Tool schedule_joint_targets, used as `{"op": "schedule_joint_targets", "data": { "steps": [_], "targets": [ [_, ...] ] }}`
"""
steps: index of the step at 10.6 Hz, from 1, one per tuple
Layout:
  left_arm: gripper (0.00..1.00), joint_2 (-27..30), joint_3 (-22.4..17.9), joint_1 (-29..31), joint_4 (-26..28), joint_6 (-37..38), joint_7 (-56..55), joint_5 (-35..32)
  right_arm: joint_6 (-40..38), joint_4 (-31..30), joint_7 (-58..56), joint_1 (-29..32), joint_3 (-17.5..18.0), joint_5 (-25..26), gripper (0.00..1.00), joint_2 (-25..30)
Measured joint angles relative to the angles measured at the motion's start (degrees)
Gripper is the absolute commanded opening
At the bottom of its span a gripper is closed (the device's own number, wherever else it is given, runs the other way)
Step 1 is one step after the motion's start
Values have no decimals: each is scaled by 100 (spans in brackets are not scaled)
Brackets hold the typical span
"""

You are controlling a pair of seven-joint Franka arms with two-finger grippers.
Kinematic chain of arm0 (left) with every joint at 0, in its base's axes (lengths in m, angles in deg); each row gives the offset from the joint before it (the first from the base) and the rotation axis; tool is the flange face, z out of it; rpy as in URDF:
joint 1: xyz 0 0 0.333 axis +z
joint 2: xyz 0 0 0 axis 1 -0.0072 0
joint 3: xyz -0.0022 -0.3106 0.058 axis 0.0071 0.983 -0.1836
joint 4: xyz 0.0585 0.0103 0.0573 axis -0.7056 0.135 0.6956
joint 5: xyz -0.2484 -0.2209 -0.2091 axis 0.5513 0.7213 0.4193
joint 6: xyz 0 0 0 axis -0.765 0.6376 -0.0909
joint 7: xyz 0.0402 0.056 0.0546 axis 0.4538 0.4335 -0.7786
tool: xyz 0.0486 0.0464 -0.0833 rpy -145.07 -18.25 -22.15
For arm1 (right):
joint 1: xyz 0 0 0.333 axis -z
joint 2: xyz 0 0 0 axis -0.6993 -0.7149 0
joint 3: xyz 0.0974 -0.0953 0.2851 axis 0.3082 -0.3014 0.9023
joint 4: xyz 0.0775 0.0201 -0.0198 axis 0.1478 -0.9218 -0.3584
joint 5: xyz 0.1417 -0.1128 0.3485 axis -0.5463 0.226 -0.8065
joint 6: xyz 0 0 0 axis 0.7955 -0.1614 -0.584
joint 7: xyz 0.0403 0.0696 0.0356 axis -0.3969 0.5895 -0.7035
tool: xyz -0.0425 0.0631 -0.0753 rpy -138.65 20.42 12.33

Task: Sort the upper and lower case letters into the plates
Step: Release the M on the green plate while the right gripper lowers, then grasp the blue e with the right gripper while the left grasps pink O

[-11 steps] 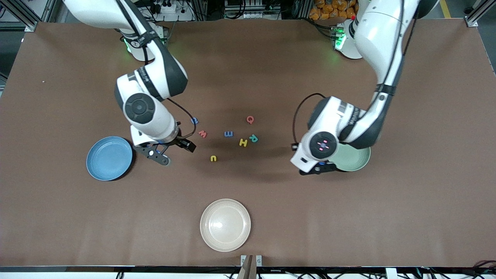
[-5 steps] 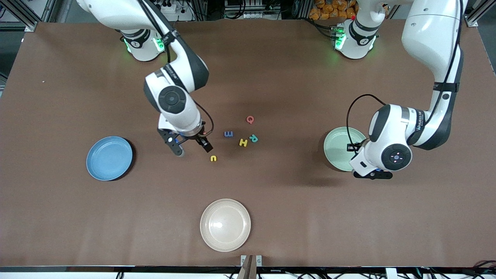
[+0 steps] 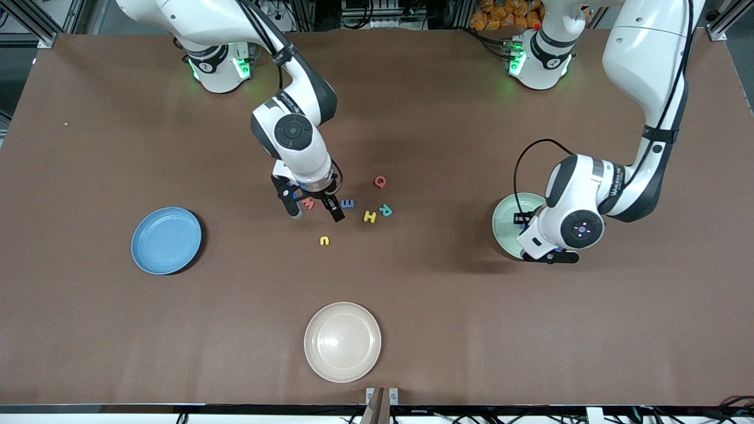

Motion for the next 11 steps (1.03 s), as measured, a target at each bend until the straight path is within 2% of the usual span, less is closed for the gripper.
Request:
{"op": "schedule_joint_targets", "data": {
  "steps": [2, 4, 9, 11],
  "targets": [
    [100, 7, 193, -24, -161, -28, -261, 134, 341, -133, 469, -247, -4, 13, 100, -280],
    [100, -107, 301, -125, -376, -247, -747, 757, 565, -127, 684, -367, -8, 14, 100, -562],
    [100, -774, 360, -1380, -570, -1523, -2960, 897, 594, 142, 900, -330, -109, 13, 100, -906],
    [100, -853, 374, -1862, -620, -1668, -3733, 911, 605, 332, 920, -330, -115, 13, 100, -1125]
  ]
}}
